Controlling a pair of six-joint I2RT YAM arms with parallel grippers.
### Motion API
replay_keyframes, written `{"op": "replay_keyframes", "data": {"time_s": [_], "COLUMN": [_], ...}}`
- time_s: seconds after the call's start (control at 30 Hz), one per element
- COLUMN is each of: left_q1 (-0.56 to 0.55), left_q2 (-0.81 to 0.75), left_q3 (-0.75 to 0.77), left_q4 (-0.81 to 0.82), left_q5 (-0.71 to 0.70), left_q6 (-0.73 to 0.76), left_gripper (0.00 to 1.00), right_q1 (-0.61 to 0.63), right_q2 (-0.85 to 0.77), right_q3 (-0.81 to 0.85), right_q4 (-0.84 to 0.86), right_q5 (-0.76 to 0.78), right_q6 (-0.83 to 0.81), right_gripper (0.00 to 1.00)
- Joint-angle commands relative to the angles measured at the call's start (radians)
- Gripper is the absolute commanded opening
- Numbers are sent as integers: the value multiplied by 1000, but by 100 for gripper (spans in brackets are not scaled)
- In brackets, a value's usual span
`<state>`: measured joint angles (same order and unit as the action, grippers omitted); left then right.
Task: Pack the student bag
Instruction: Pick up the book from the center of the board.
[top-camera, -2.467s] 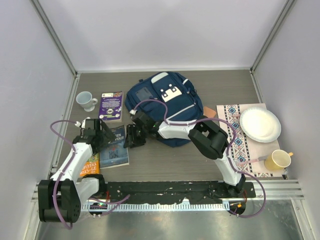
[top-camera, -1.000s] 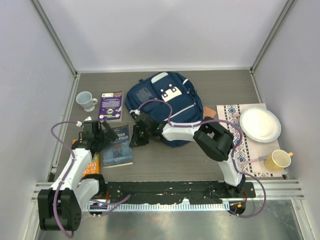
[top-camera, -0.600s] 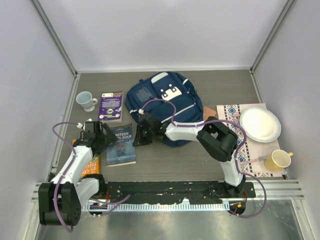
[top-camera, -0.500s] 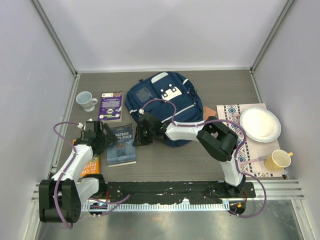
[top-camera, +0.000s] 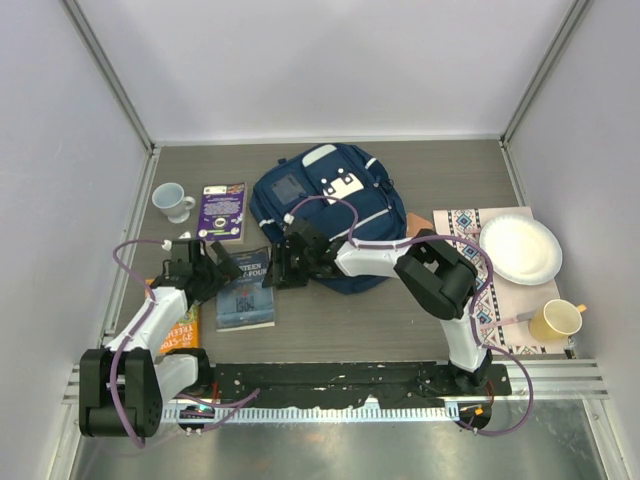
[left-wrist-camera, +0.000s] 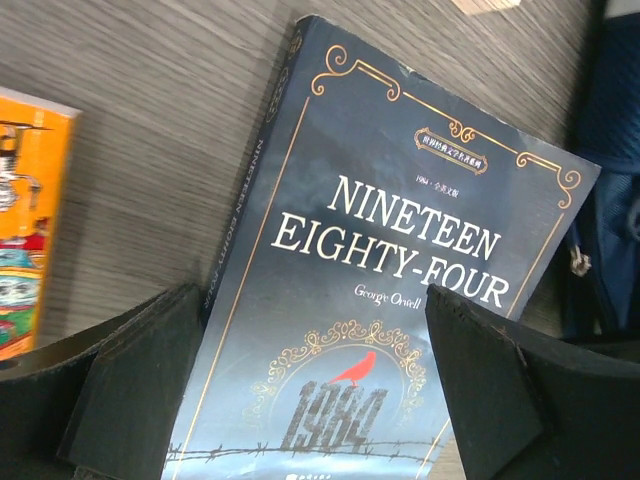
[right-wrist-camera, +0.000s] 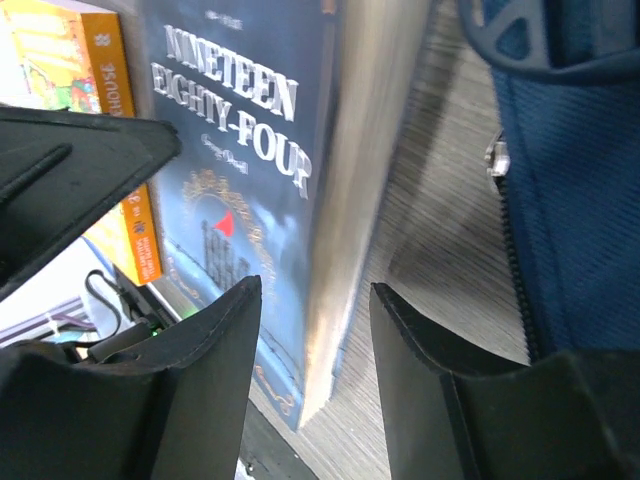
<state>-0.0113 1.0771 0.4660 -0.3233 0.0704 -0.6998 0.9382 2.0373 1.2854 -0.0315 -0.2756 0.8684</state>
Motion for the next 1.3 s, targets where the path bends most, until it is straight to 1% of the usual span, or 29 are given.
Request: {"op": "replay_keyframes", "data": {"time_s": [0.0, 0.17, 0.4, 0.53, 0.57, 0.6, 0.67, 0.7, 0.77, 0.8, 0.87, 1.0, 1.03, 1.07, 1.13, 1.2, 1.23, 1.27], "left_q1": [-4, -4, -4, -3, -4, -4, -4, -3, -4, -4, -3, -4, -4, -4, -4, -4, -4, -4], "left_q2": [-12, -35, -77, -89, -92, -92, -91, -89, -89, -86, -89, -95, -95, -95, -92, -89, -86, -86], "left_q3": [-36, -40, -50, -53, -53, -53, -53, -53, -52, -53, -55, -55, -55, -55, -55, -55, -53, -53], "left_q4": [76, 93, 101, 105, 105, 107, 107, 107, 109, 109, 107, 107, 109, 109, 110, 115, 115, 116], "left_q5": [149, 192, 226, 236, 239, 239, 246, 246, 249, 252, 253, 253, 255, 256, 256, 259, 262, 264], "left_q6": [-21, -29, -47, -52, -53, -53, -53, -53, -52, -53, -55, -58, -59, -60, -63, -64, -64, -66], "left_gripper": [97, 94, 89, 85, 80, 79, 76, 76, 74, 74, 74, 73, 73, 73, 73, 72, 72, 72], "right_q1": [-1, -3, -1, -3, -3, 1, -1, -1, -1, 1, -1, -1, -1, -1, -1, -1, -1, 1], "right_q2": [14, 8, -38, -32, -32, -32, -34, -38, -46, -49, -55, -51, -49, -46, -43, -37, -38, -42], "right_q3": [-9, -6, -11, 2, 2, 2, -3, -8, -8, -5, -5, -5, -5, -3, 2, 9, 8, 6], "right_q4": [111, 139, 180, 165, 165, 166, 165, 163, 165, 162, 160, 182, 186, 188, 185, 163, 163, 162], "right_q5": [-76, -106, -100, -103, -102, -99, -93, -90, -86, -86, -85, -102, -105, -106, -106, -102, -99, -96], "right_q6": [34, 35, 15, 14, 12, 12, 7, 0, -6, -9, -14, -9, -5, -6, -6, -14, -17, -20], "right_gripper": [53, 53, 53, 51, 44, 37, 28, 27, 27, 30, 40, 42, 41, 33, 30, 22, 18, 8]}}
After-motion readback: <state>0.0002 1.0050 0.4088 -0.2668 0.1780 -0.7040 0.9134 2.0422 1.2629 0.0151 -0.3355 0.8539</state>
